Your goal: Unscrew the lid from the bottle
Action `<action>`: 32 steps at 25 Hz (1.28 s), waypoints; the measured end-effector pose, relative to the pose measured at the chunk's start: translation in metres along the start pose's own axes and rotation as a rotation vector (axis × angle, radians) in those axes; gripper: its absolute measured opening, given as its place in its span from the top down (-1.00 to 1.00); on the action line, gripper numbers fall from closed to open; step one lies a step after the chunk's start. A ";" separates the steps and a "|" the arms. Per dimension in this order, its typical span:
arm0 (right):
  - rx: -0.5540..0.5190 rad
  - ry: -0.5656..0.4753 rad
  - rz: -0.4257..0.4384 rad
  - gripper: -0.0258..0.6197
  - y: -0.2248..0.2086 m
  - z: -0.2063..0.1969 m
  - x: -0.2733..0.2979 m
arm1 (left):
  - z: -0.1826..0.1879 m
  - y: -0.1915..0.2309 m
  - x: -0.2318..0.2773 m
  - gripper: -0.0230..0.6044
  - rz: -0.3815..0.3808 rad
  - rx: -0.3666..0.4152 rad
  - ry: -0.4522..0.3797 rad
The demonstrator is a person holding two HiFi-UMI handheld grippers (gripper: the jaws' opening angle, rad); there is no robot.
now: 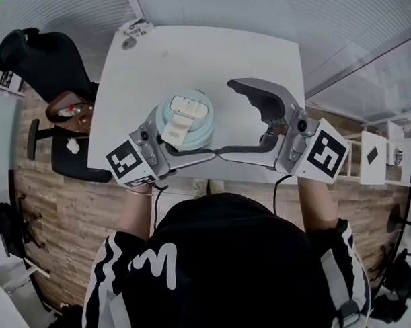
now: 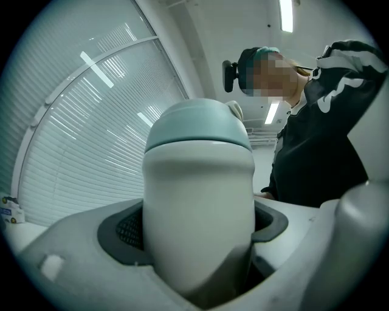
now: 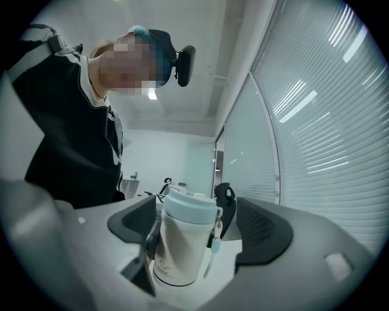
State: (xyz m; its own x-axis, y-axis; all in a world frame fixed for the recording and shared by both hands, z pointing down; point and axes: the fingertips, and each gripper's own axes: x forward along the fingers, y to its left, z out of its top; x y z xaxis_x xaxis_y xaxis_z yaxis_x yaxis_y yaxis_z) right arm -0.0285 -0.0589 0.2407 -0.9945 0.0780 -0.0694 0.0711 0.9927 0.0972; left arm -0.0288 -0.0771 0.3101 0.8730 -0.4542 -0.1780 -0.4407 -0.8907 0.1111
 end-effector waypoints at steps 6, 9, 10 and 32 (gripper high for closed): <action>0.051 -0.006 -0.147 -0.14 -0.017 -0.024 -0.018 | -0.001 0.005 -0.005 -0.51 0.045 0.020 -0.009; 0.088 -0.027 -0.211 0.09 -0.023 -0.032 -0.026 | -0.005 0.005 -0.004 -0.51 0.063 0.035 0.001; 0.094 -0.030 -0.226 0.13 -0.024 -0.034 -0.028 | -0.006 0.006 -0.003 -0.51 0.067 0.038 0.007; 0.062 -0.004 -0.367 0.83 -0.025 -0.052 -0.037 | -0.010 0.011 0.001 -0.51 0.103 0.062 0.011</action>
State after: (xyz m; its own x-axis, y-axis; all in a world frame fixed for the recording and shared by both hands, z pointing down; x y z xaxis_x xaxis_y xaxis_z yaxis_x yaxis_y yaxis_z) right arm 0.0026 -0.0913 0.2922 -0.9543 -0.2840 -0.0926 -0.2857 0.9583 0.0052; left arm -0.0308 -0.0868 0.3212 0.8243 -0.5436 -0.1579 -0.5402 -0.8388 0.0678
